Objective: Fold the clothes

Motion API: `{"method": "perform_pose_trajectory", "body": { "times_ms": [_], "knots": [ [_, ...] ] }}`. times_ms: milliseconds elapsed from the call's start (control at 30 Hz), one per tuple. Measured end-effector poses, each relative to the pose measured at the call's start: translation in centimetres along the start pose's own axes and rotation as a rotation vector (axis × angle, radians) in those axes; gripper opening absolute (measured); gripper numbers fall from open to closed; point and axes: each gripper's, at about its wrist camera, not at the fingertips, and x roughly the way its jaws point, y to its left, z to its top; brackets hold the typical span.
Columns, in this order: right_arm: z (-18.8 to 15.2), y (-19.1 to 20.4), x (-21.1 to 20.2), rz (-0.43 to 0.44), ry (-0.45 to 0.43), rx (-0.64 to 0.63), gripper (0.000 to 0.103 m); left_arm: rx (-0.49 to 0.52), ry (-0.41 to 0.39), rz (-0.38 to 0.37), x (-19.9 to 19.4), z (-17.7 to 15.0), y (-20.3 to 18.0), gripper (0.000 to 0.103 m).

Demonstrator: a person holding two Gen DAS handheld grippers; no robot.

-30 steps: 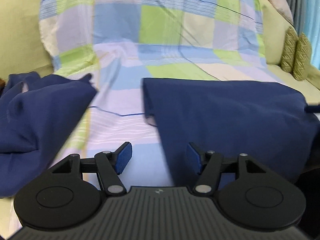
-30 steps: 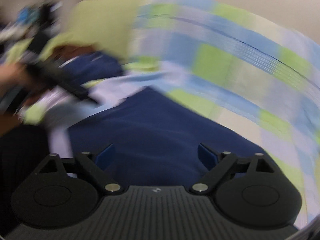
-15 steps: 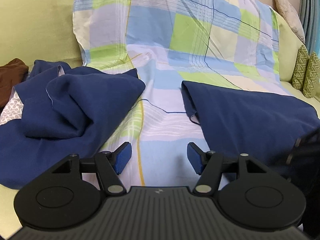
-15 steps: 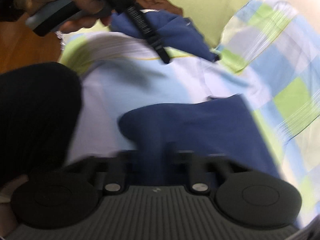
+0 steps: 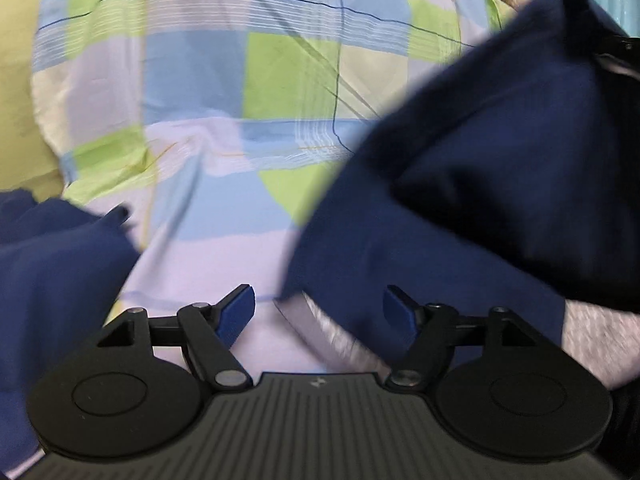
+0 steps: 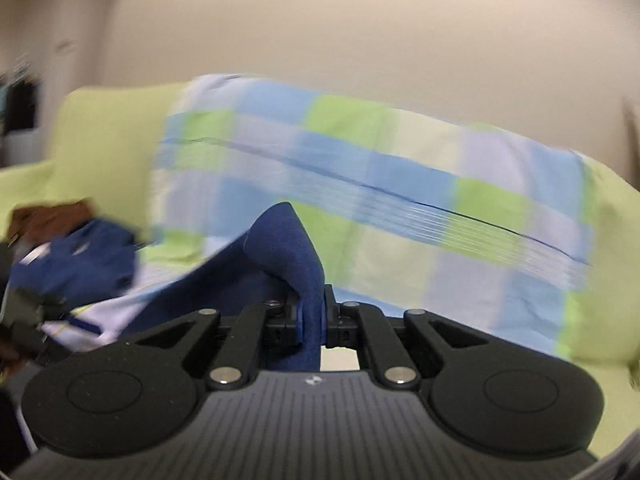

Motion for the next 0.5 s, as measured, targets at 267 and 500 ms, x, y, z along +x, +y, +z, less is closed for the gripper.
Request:
{"method": "perform_pose_trajectory", "body": {
  "times_ms": [267, 500],
  "knots": [
    [-4.9, -10.1, 0.6, -0.087, 0.059, 0.207, 0.005, 0.141, 0.025, -0.106, 3.9, 5.0, -4.1, 0.003],
    [-9.9, -16.9, -1.9, -0.231, 0.065, 0.427, 0.005, 0.396, -0.086, -0.058, 7.3, 17.4, -13.1, 0.003]
  ]
}}
